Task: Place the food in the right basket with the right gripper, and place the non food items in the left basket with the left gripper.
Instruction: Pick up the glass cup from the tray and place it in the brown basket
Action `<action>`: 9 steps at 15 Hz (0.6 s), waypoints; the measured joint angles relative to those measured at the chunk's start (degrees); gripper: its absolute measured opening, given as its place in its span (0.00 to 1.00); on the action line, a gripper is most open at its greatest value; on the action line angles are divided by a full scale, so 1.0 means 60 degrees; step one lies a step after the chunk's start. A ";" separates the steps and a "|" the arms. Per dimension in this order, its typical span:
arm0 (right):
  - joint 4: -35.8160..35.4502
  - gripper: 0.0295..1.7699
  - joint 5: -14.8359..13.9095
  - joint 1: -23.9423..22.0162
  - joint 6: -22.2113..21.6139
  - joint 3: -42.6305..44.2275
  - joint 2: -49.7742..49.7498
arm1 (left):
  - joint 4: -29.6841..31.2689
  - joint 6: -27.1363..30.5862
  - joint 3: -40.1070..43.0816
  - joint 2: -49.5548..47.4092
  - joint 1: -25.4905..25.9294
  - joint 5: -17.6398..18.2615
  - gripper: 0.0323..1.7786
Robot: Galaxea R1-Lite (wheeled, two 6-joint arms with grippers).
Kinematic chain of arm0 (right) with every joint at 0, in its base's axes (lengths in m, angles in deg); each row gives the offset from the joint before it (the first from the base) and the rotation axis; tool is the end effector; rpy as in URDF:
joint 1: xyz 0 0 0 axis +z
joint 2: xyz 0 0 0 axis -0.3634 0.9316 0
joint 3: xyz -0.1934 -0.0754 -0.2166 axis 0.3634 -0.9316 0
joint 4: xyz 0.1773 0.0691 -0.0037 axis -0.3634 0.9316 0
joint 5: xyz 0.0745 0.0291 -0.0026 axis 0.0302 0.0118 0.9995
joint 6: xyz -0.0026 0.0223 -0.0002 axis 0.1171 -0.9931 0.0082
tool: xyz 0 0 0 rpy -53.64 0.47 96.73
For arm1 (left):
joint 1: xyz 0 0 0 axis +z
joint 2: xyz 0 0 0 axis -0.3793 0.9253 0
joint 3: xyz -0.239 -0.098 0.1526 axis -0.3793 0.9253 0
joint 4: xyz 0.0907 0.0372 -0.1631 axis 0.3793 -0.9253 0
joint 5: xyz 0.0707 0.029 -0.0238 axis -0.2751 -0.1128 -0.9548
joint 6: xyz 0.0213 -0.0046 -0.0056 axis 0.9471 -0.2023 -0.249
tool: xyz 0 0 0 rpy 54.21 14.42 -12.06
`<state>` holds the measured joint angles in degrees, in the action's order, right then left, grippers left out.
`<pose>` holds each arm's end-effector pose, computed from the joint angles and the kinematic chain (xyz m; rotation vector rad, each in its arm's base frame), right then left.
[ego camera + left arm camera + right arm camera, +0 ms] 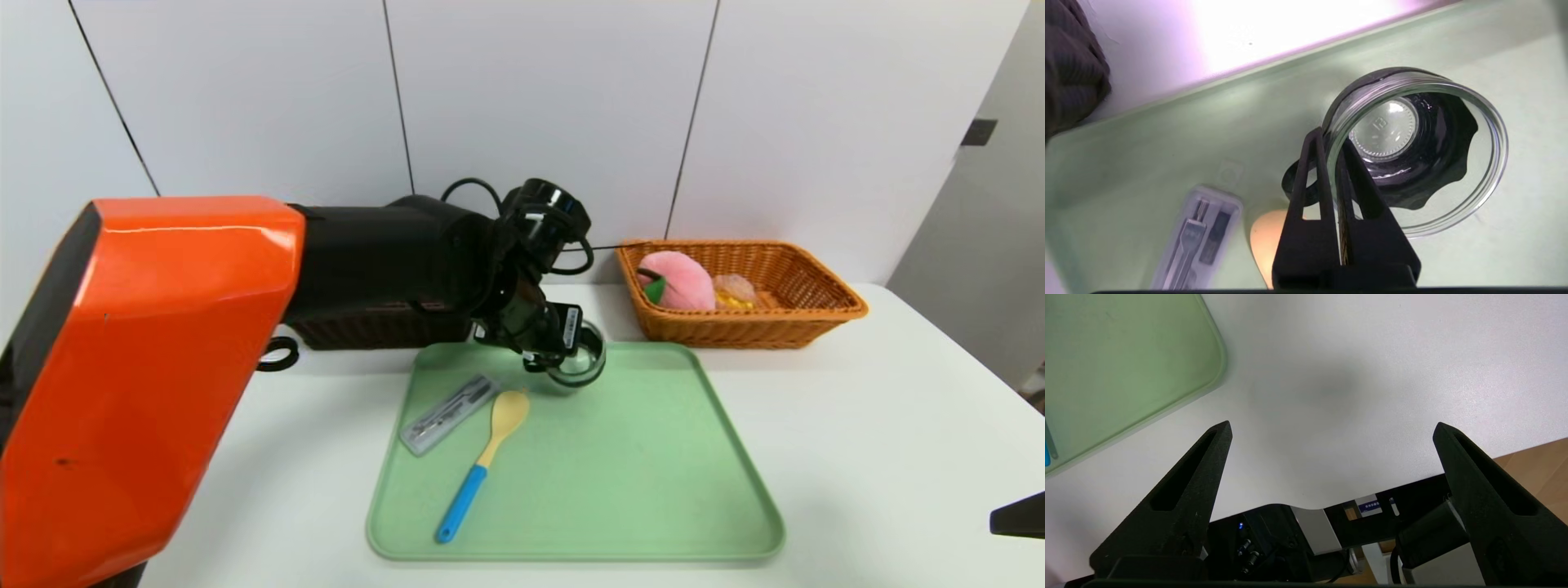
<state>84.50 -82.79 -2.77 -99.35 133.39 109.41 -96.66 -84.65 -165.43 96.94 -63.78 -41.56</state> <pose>0.0838 0.0251 0.2511 0.4463 1.0578 -0.2364 0.3333 -0.2905 0.1965 0.0019 0.8113 -0.4034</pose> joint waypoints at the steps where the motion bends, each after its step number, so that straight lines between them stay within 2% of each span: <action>1: 0.0000 0.96 0.0004 -0.0014 0.0002 -0.0020 -0.0018 | -0.0045 0.0006 0.0000 -0.0217 -0.0045 0.0000 0.03; 9: 0.0004 0.96 -0.0006 -0.0033 0.0018 -0.0089 -0.0118 | -0.0786 0.0014 -0.0004 -0.2739 -0.0018 0.0002 0.03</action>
<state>84.52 -82.82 -2.96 -99.24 132.86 108.70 -101.37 -84.57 -165.46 80.51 -63.88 -41.55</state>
